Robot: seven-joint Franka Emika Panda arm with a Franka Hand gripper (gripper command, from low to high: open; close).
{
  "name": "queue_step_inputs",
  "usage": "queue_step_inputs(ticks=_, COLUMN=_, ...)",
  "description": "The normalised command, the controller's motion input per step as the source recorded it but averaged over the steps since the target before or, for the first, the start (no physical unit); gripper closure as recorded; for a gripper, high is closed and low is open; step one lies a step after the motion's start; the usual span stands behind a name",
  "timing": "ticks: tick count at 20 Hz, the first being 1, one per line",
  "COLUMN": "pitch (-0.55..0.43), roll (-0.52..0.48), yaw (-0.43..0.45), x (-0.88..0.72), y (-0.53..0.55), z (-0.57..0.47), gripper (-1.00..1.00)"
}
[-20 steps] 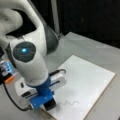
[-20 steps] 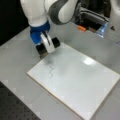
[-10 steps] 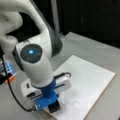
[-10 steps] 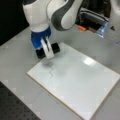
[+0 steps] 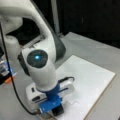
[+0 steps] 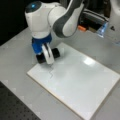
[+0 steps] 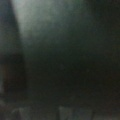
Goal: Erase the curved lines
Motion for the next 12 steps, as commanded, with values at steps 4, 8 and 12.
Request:
queue_step_inputs(ticks=4, pitch=-0.118, roll=0.132, yaw=-0.138, x=-0.20, y=0.10, z=-0.13, gripper=1.00)
queue_step_inputs(ticks=8, pitch=-0.141, roll=0.111, yaw=-0.109, x=-0.21, y=0.13, z=-0.15, gripper=1.00)
queue_step_inputs(ticks=12, pitch=-0.178, roll=0.087, yaw=-0.085, x=-0.19, y=0.14, z=-0.18, gripper=1.00)
